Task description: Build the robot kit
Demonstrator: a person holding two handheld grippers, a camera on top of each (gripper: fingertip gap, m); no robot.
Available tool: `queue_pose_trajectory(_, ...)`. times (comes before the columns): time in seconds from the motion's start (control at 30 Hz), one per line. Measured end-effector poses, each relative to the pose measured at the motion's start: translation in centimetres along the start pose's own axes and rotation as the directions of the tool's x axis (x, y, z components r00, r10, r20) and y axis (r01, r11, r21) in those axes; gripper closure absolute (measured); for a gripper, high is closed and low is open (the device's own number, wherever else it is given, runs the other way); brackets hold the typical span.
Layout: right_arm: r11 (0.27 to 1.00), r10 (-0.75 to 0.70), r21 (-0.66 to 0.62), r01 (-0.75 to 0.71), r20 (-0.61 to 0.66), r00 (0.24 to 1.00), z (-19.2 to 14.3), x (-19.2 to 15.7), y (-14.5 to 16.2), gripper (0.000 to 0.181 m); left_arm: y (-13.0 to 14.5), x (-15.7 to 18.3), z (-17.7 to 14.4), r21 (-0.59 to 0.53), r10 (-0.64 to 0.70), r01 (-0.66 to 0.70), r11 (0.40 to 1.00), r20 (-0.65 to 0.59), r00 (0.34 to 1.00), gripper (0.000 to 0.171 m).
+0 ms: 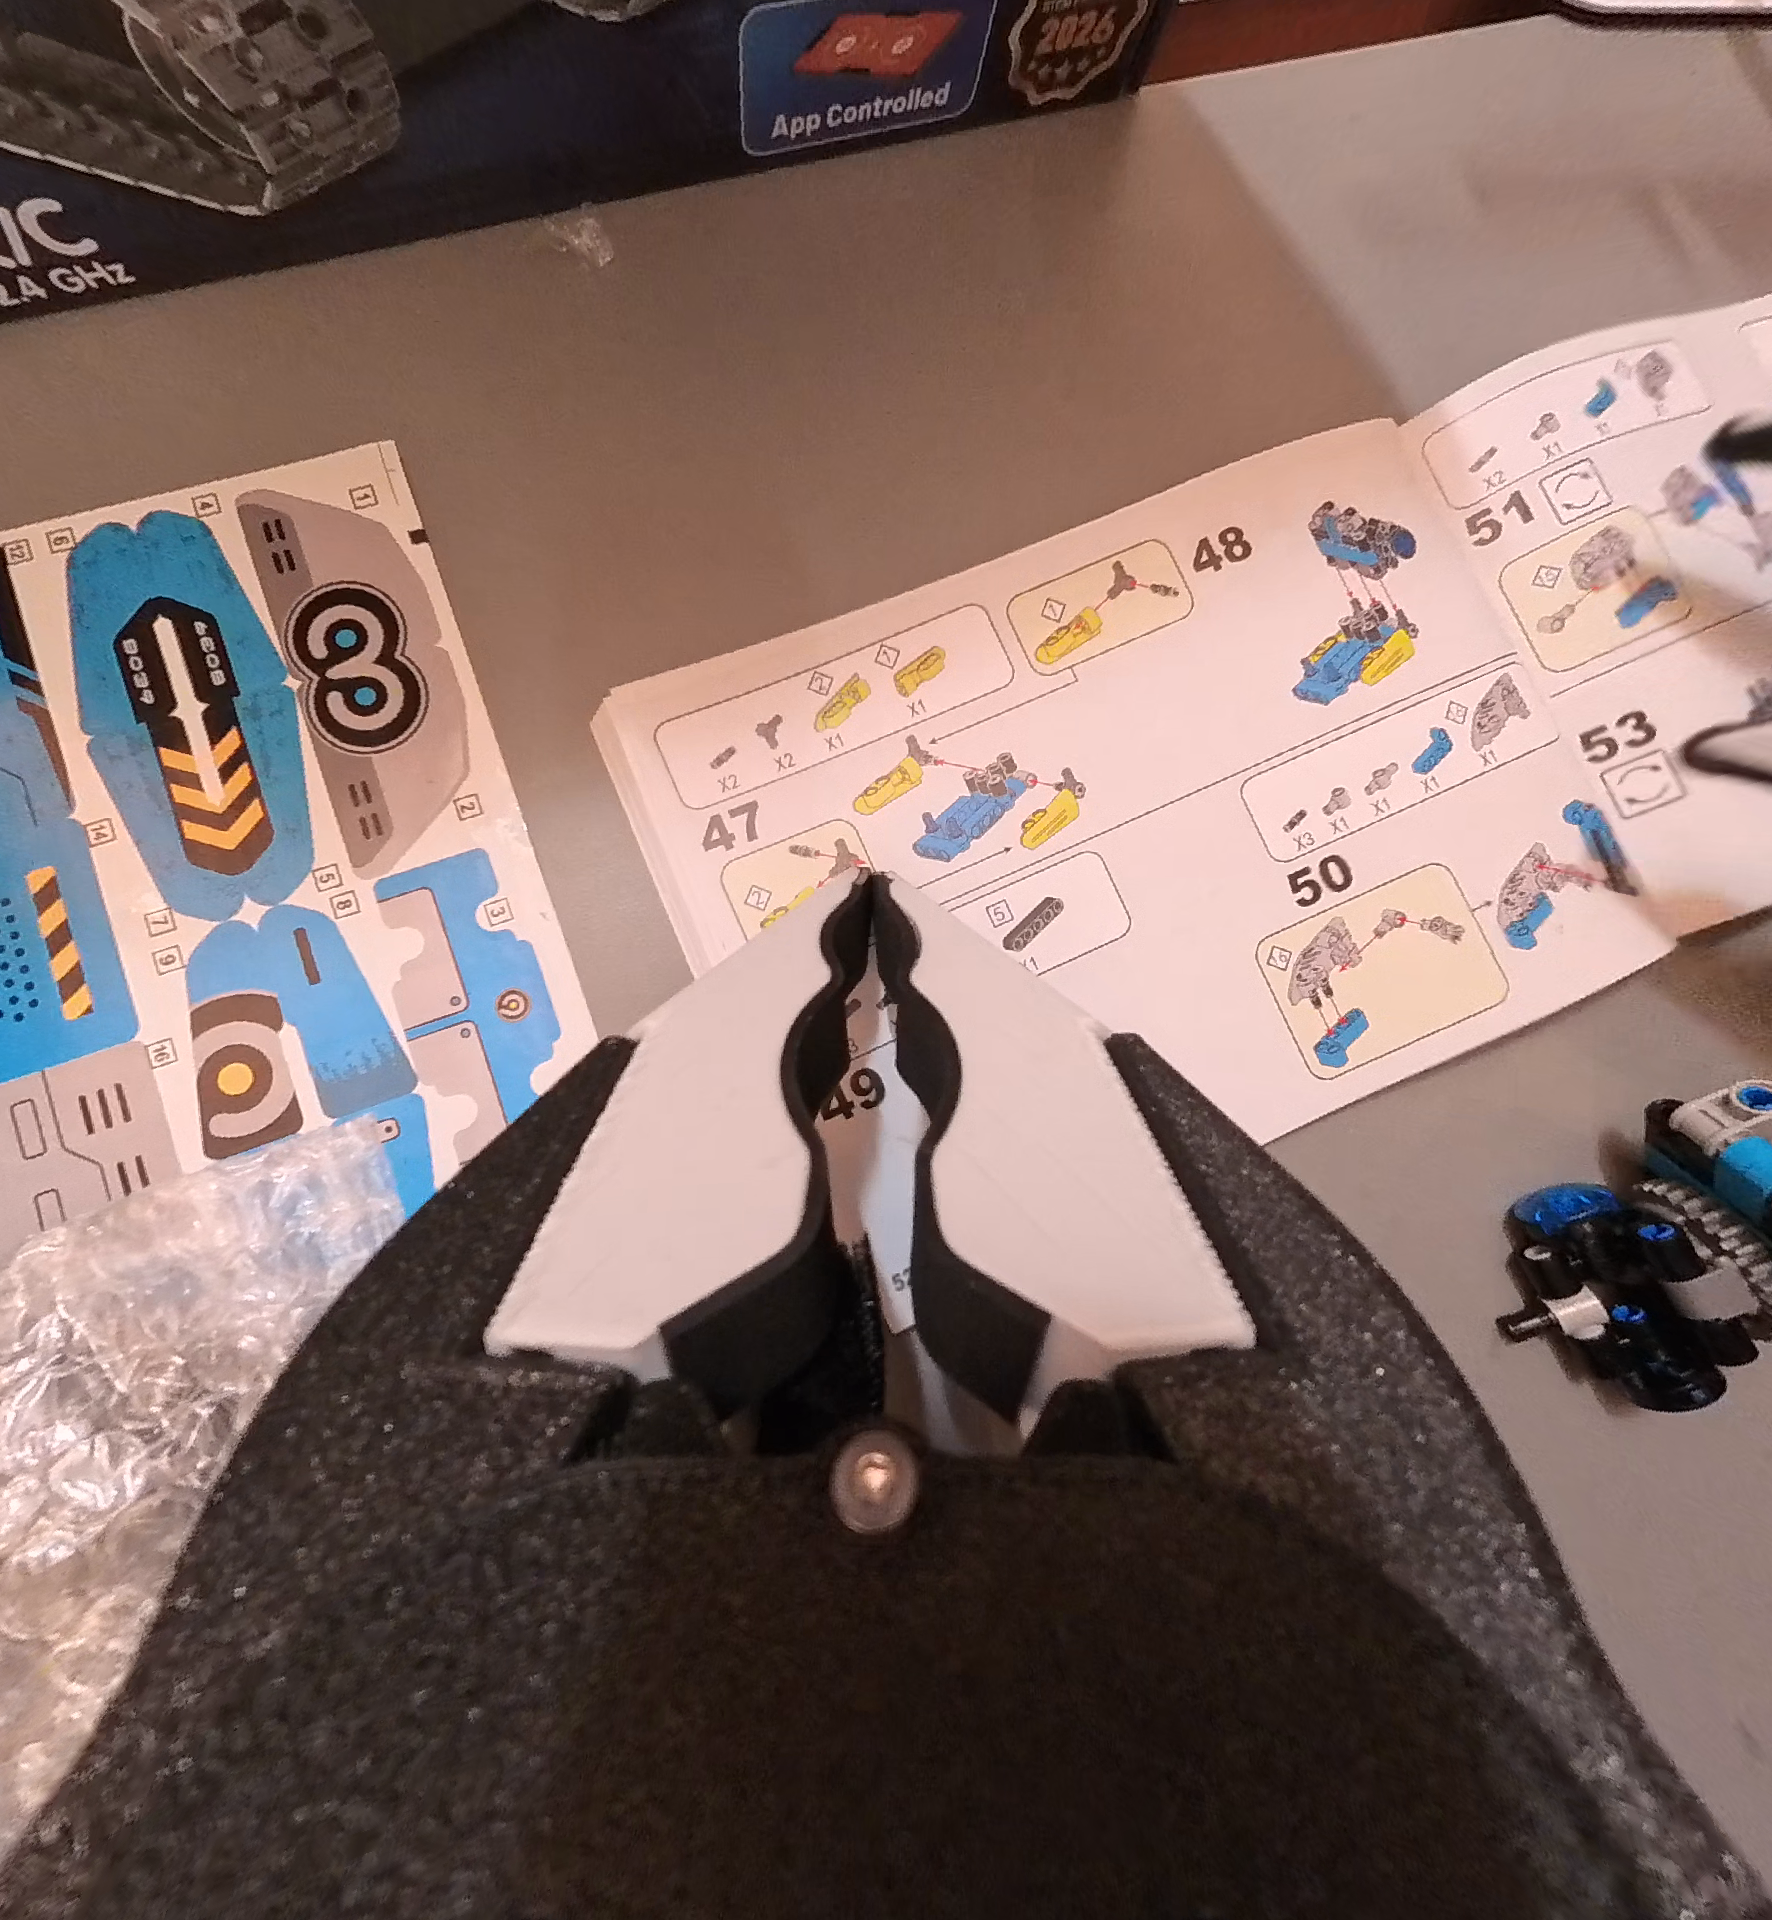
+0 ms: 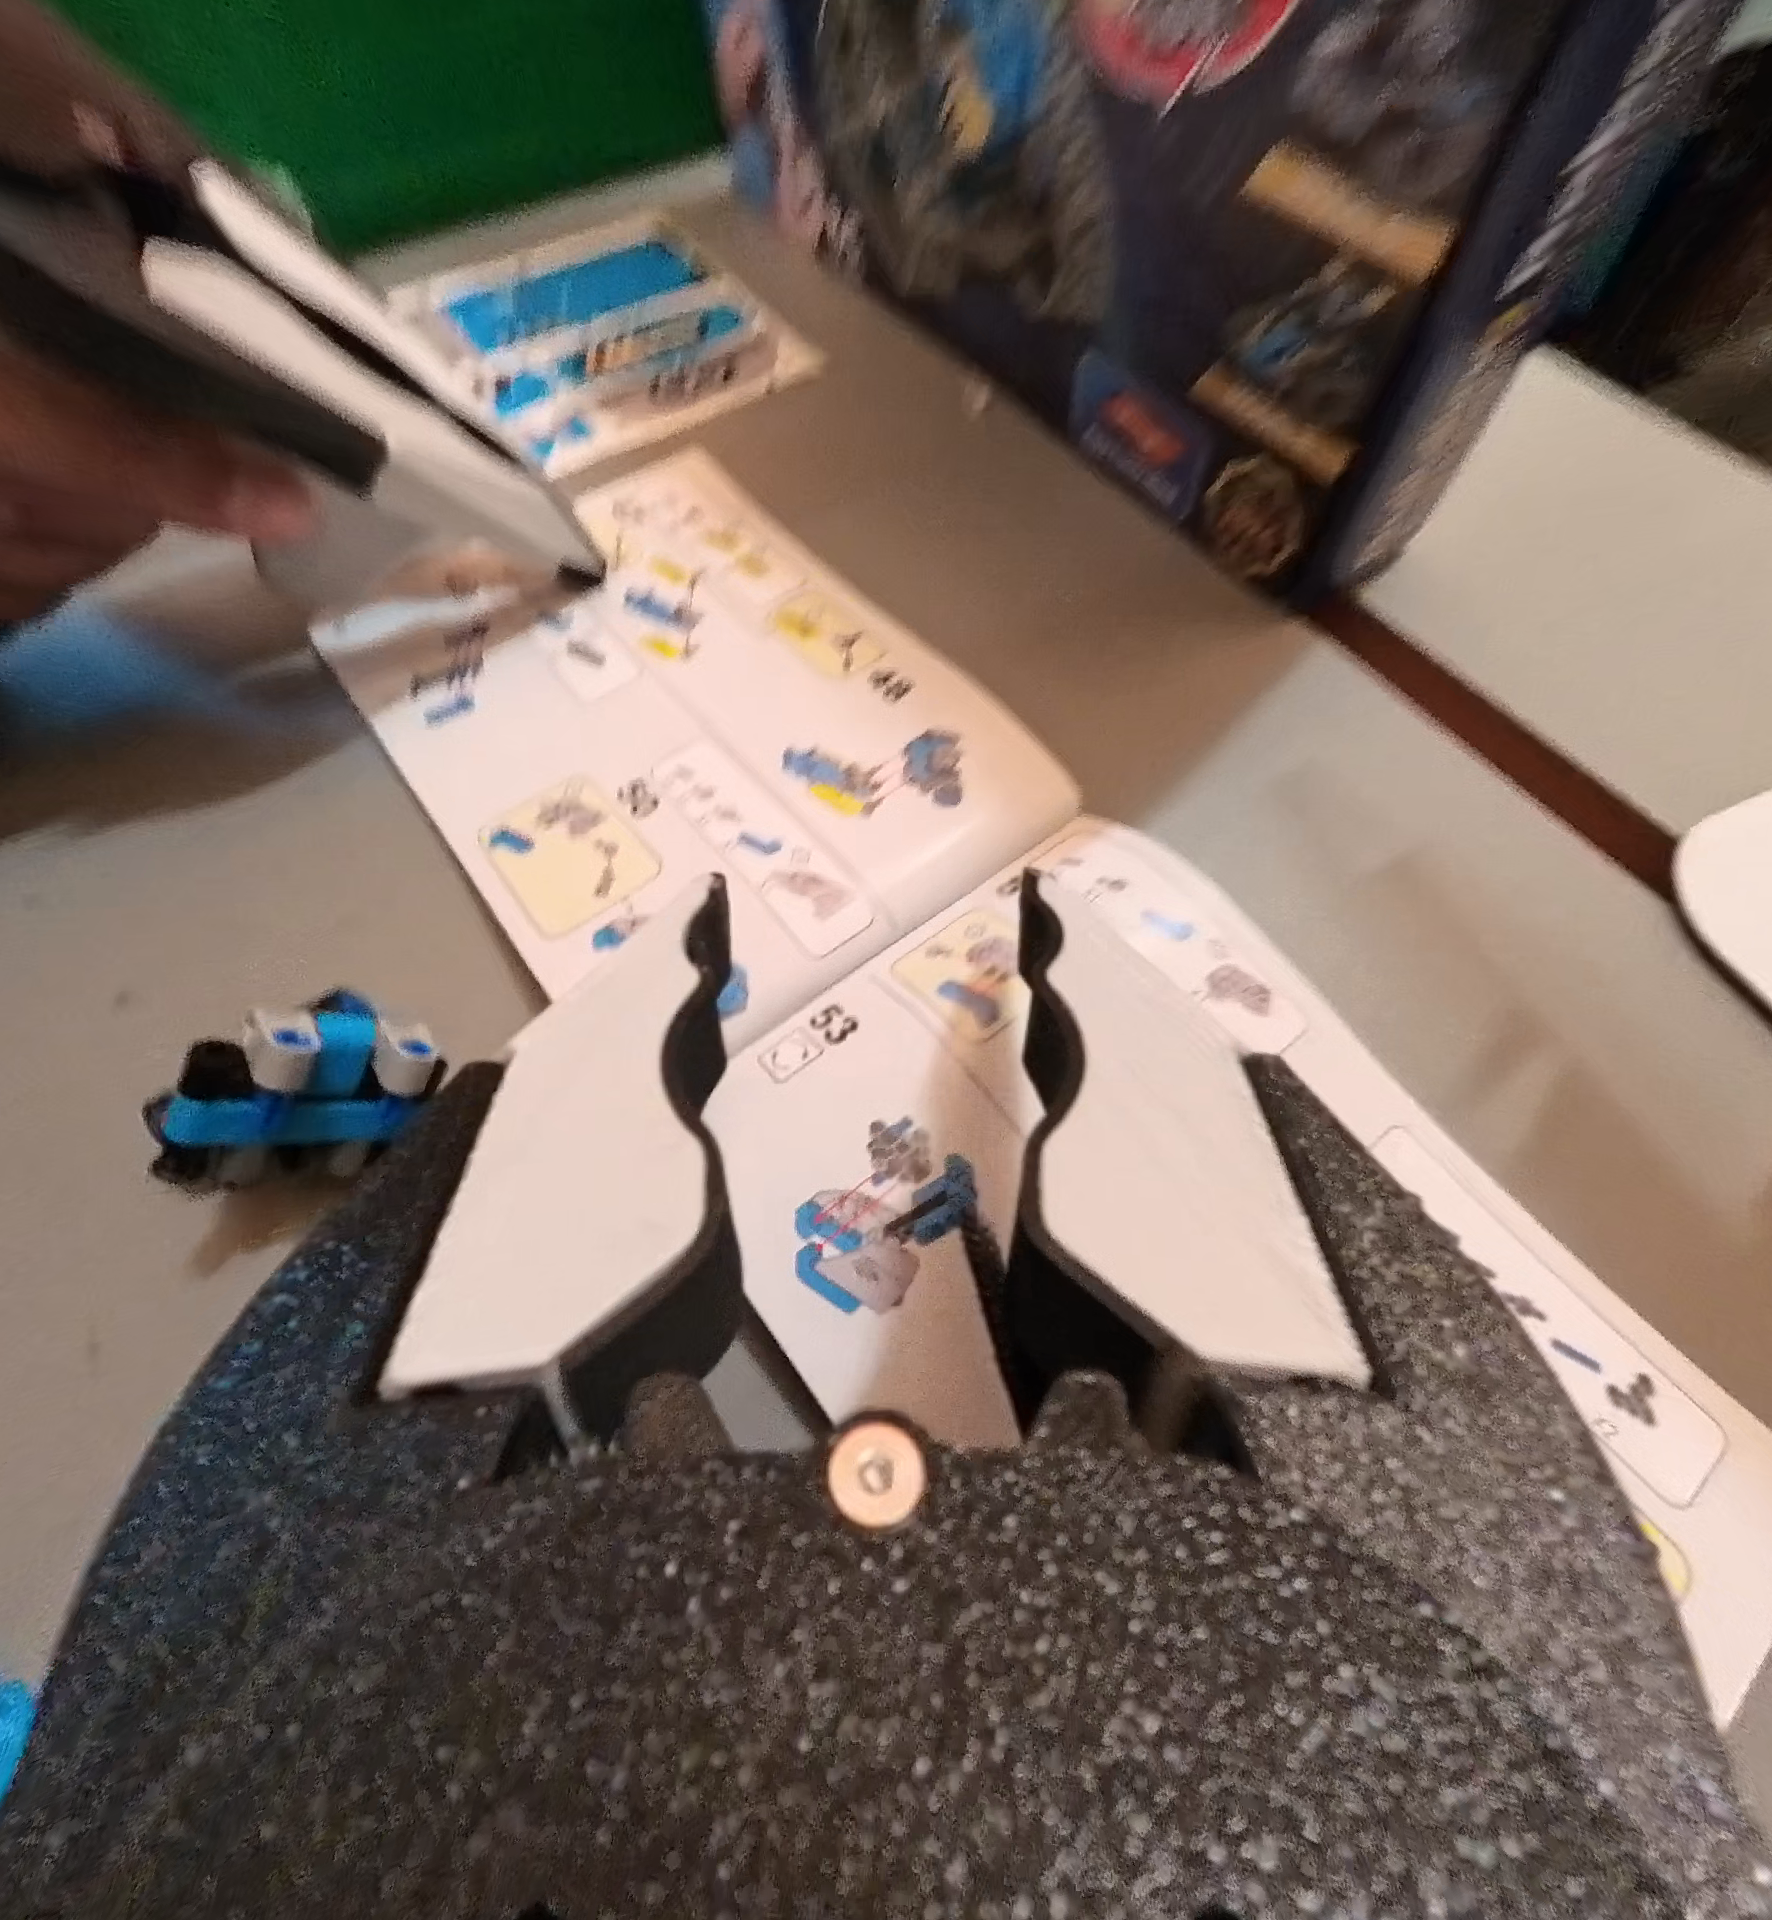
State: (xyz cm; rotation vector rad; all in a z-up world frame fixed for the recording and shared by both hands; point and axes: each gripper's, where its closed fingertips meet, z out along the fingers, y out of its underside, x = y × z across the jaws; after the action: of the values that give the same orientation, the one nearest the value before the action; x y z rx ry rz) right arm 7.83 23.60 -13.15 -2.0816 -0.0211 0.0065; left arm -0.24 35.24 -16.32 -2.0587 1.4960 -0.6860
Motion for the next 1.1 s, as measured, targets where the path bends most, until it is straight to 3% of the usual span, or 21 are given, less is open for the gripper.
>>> queue_pose_trajectory(0.1,0.996,0.06,0.066,-0.058,-0.027,0.998,-1.3,0.9,-1.5,0.123,0.0,0.0,0.0,-0.005,0.021,-0.021,1.0,0.024,0.999,0.171)
queue_pose_trajectory(0.2,0.995,0.074,0.07,-0.071,-0.035,0.997,-2.5,1.0,-2.6,0.151,0.0,0.0,0.0,-0.007,0.024,-0.023,1.0,0.022,0.999,0.171)
queue_pose_trajectory(0.3,0.999,0.032,0.03,-0.031,-0.04,0.999,-4.3,0.7,-3.6,0.152,0.0,0.0,0.0,-0.006,0.016,-0.016,1.0,0.0,1.0,0.171)
queue_pose_trajectory(0.37,1.0,0.014,0.024,-0.015,0.046,0.999,-6.7,-1.1,-3.9,0.165,0.0,0.0,0.0,-0.001,-0.002,0.002,1.0,-0.022,1.0,0.171)
queue_pose_trajectory(0.47,0.988,0.104,0.095,-0.122,0.179,0.978,-12.2,-3.8,-3.1,0.165,-0.1,0.0,0.0,0.005,-0.031,0.031,1.0,-0.057,0.998,0.171)
queue_pose_trajectory(0.57,0.956,0.225,0.14,-0.257,0.21,0.952,-20.0,-4.4,0.7,0.175,-0.1,0.0,0.0,0.006,-0.038,0.038,0.999,-0.066,0.997,0.171)
queue_pose_trajectory(0.67,0.958,0.283,0.049,-0.282,-0.03,0.959,-28.7,-1.7,9.4,0.181,-0.1,0.1,0.0,0.005,-0.019,0.02,1.0,-0.055,0.998,0.171)
queue_pose_trajectory(0.77,0.915,0.382,-0.04,-0.402,-0.237,0.893,-37.4,0.2,17.9,0.181,-0.1,0.1,0.0,0.004,-0.012,0.013,1.0,-0.048,0.999,0.171)
queue_pose_trajectory(0.83,0.886,0.429,-0.029,-0.463,-0.328,0.842,-41.7,0.7,21.2,0.181,-0.1,0.1,0.0,0.004,-0.01,0.01,1.0,-0.047,0.999,0.171)
queue_pose_trajectory(0.93,0.886,0.395,-0.04,-0.462,-0.459,0.796,-45.9,1.5,24.5,0.181,-0.1,0.1,0.0,0.007,-0.008,0.009,1.0,-0.046,0.999,0.171)
queue_pose_trajectory(1.03,0.903,0.392,-0.02,-0.429,-0.372,0.842,-46.3,0.3,24.8,0.181,-0.2,0.1,0.0,0.007,-0.011,0.011,1.0,-0.049,0.999,0.171)
queue_pose_trajectory(1.1,0.904,0.364,-0.067,-0.423,-0.401,0.841,-46.0,0.6,25.4,0.181,-0.2,0.1,0.0,0.009,-0.007,0.007,1.0,-0.048,0.999,0.171)
